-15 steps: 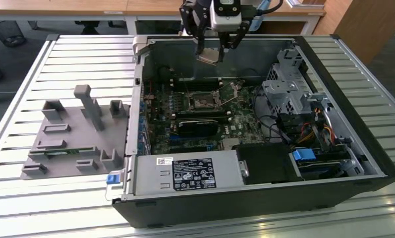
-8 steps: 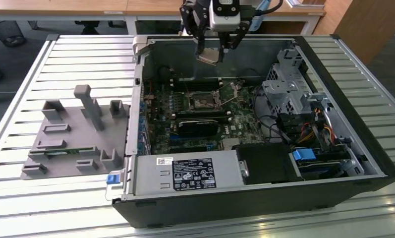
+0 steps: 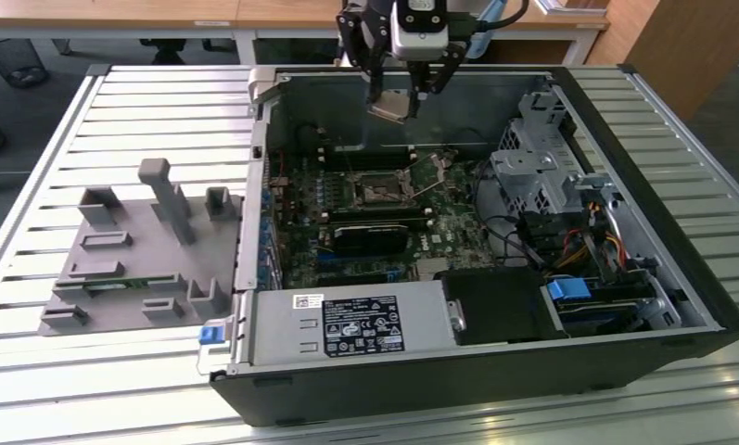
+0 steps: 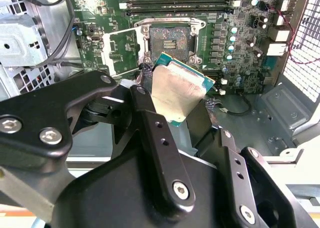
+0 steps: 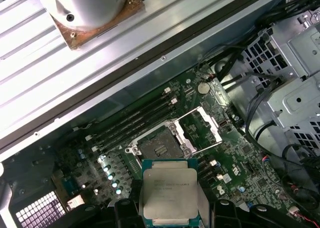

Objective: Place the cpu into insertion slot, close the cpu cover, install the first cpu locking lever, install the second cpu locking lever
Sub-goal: 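Place the cpu into insertion slot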

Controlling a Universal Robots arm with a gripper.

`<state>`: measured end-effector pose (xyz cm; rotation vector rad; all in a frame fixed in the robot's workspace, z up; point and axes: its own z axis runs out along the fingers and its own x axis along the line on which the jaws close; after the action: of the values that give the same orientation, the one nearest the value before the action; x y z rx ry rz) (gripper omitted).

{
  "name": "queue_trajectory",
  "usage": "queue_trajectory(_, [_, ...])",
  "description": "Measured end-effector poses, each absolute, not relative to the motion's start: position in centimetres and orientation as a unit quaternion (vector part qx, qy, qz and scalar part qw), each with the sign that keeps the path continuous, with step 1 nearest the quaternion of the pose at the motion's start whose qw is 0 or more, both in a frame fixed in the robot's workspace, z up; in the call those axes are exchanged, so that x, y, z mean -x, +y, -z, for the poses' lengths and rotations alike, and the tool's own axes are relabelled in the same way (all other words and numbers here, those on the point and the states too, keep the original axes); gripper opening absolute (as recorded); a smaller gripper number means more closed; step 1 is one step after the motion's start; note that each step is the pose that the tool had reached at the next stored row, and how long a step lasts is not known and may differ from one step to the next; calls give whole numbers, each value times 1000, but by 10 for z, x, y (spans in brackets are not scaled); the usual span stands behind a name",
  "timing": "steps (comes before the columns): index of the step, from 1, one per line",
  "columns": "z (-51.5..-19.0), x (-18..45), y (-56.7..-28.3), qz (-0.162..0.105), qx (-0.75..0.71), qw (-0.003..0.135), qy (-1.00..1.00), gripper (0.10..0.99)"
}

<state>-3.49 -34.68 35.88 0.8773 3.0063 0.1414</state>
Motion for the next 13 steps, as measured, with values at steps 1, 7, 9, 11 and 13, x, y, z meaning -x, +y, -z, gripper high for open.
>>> queue_trajectory(1, [-359, 35, -347, -45, -280, 3, 959, 525])
queue_trajectory(7, [-357, 35, -347, -45, -280, 3, 959, 525])
queue_trajectory(9, [-356, 35, -347, -45, -280, 3, 959, 525])
queue_trajectory(11, [-356, 35, -347, -45, -280, 3, 959, 525])
queue_trajectory(13, [-355, 35, -347, -45, -280, 3, 959, 525])
